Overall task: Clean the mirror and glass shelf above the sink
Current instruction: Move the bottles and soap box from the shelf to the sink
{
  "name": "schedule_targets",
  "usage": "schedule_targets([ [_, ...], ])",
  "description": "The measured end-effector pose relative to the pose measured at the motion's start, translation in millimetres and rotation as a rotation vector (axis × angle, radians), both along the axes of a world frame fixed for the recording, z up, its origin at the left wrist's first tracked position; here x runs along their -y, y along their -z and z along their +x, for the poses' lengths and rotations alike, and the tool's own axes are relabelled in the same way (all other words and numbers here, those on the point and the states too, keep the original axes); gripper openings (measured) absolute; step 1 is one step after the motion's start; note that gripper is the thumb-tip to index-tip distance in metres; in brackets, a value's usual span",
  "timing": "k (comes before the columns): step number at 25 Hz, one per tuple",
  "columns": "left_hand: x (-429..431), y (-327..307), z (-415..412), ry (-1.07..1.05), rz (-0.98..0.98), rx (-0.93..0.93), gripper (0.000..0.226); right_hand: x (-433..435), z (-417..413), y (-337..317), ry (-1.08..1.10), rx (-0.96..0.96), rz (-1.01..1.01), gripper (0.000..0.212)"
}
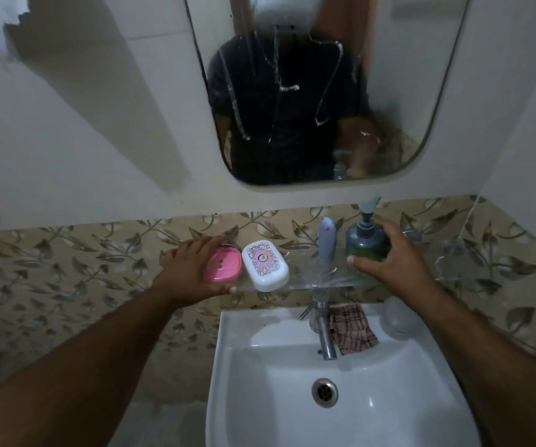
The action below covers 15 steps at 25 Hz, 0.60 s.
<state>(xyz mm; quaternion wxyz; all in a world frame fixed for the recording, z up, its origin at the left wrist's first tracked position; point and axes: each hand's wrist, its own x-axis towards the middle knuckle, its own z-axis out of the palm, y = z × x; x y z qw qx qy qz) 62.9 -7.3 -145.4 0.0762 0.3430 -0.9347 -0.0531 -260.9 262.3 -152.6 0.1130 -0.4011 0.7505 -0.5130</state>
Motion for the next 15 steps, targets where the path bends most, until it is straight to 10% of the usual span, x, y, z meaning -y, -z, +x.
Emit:
schedule_targets([
  [15, -4, -27, -13, 0.033, 0.109, 0.08, 0.125, 4, -7, 14, 0.177, 0.119, 0.044, 0.095],
])
